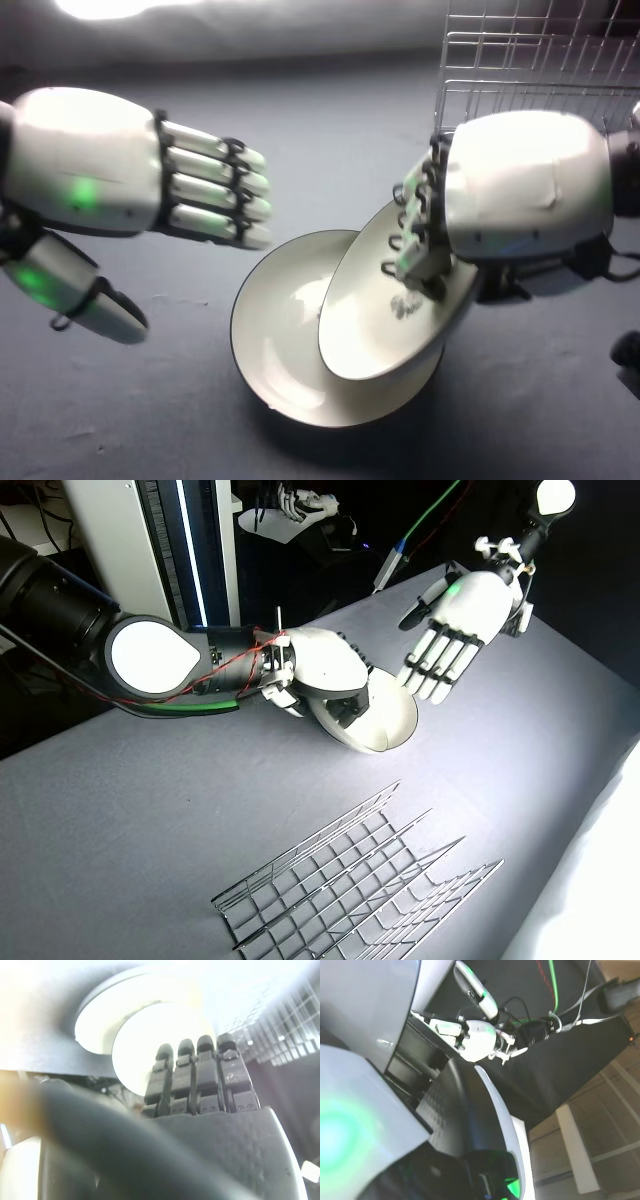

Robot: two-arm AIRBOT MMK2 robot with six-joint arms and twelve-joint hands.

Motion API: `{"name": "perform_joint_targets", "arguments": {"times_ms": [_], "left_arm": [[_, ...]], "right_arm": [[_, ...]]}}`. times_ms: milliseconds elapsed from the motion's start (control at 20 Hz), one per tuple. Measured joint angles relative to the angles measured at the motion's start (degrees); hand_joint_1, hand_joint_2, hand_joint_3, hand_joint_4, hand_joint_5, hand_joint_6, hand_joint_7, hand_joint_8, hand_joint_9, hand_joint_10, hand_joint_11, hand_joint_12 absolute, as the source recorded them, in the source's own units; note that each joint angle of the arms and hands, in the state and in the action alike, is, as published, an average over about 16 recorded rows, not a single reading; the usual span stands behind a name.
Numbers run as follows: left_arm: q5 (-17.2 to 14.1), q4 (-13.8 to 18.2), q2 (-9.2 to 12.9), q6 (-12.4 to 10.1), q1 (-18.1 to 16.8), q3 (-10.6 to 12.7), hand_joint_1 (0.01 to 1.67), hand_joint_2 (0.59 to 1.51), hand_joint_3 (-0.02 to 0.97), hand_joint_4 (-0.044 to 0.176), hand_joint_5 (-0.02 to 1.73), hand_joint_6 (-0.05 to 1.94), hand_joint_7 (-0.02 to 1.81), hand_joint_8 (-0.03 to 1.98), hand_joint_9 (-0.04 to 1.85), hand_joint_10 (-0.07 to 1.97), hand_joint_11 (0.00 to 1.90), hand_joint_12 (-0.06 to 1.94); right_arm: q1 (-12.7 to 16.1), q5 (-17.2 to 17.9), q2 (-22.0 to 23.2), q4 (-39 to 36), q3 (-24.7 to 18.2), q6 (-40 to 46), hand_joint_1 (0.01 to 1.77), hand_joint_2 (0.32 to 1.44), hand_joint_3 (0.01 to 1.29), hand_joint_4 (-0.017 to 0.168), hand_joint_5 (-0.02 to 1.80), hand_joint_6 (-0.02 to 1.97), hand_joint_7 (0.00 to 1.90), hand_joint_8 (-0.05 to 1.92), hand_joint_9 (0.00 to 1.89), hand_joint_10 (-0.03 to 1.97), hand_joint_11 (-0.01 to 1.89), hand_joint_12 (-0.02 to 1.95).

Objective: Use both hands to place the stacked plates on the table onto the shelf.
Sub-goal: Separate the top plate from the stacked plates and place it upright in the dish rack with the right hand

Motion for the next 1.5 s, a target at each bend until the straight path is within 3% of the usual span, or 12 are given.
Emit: {"name": "perform_joint_targets", "arguments": {"times_ms": [300, 600, 1050, 1500], "left_arm": [[-0.35, -0.98, 4.08, -0.96, -0.98, 0.72, 0.02, 1.165, 0.015, 0.001, 0.08, 0.01, 0.06, 0.02, 0.02, 0.01, 0.02, 0.01], [-0.68, -1.45, 6.15, -1.09, -1.06, 2.45, 0.02, 1.165, 0.015, 0.001, 0.07, 0.01, 0.05, 0.02, 0.02, 0.01, 0.02, 0.01], [-1.38, -1.49, 5.86, -1.21, -0.97, 4.82, 0.02, 1.165, 0.015, 0.001, 0.08, 0.01, 0.06, 0.01, 0.03, 0.01, 0.02, 0.01], [-2.12, -1.45, 4.86, -1.16, -0.95, 5.47, 0.02, 1.165, 0.014, 0.001, 0.09, 0.01, 0.06, 0.01, 0.04, 0.01, 0.02, 0.01]], "right_arm": [[3.30, -0.79, 0.56, 3.88, -1.50, 0.08, 1.34, 0.98, 0.01, -0.003, 0.91, 0.97, 1.01, 0.85, 0.97, 1.07, 0.80, 1.21], [5.67, -1.05, 1.22, 8.63, -2.70, 0.14, 1.36, 1.00, 0.01, -0.004, 0.91, 1.01, 1.02, 0.94, 0.95, 1.11, 0.77, 1.27], [9.57, -3.40, 1.31, 14.83, -2.86, 0.33, 1.36, 1.01, 0.01, -0.006, 0.89, 0.99, 1.02, 0.96, 0.94, 1.13, 0.76, 1.29], [15.98, -12.37, -1.15, 22.55, 0.19, 0.82, 1.36, 1.01, 0.01, -0.007, 0.87, 1.00, 1.00, 0.98, 0.93, 1.15, 0.75, 1.31]]}}
